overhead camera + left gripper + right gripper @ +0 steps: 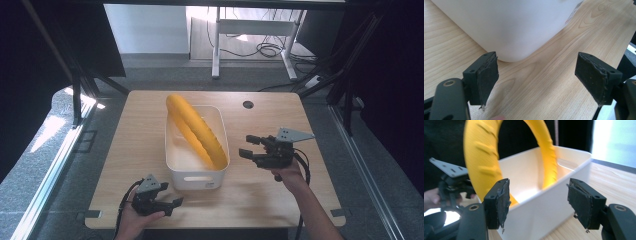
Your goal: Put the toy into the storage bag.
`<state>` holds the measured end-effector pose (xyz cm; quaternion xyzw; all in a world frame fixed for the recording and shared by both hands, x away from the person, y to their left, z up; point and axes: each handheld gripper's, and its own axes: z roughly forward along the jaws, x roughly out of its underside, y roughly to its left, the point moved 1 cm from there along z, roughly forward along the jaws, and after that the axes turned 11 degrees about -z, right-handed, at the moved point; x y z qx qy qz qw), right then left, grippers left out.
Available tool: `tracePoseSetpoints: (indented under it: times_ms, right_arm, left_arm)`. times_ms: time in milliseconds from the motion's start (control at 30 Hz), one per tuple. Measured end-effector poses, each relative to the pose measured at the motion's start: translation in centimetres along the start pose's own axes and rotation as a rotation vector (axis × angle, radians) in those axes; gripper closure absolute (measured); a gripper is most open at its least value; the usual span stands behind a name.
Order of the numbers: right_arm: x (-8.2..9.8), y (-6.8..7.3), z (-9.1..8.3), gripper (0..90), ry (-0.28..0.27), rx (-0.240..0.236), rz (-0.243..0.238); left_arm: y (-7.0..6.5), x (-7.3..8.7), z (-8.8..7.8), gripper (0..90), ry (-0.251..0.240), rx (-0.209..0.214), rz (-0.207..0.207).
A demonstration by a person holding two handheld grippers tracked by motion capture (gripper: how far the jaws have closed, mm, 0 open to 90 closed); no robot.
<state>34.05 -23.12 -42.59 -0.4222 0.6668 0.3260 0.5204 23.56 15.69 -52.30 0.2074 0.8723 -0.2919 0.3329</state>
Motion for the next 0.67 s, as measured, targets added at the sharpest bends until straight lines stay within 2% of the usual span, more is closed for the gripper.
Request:
tracePoseSetpoints:
  times_ms: [333,433,567,667]
  right_arm:
    - [3.5,-0.7,-1.8,34.8,0.066,0.072,0.026]
    - [3.7,-0.7,-1.7,34.7,0.084,0.079,0.022]
    - [3.6,-0.4,-1.5,34.1,0.074,0.072,0.016]
    - [3.8,-0.4,-1.4,33.3,0.094,0.076,0.005]
  left_arm:
    - [0.0,0.0,0.0,19.2,-0.001,-0.002,0.002]
    - [0.0,0.0,-0.1,19.2,-0.002,-0.002,0.002]
    - [0.0,0.0,-0.1,19.2,-0.004,-0.002,-0.002]
    - [0.1,0.0,-0.1,19.2,-0.002,-0.002,0.001]
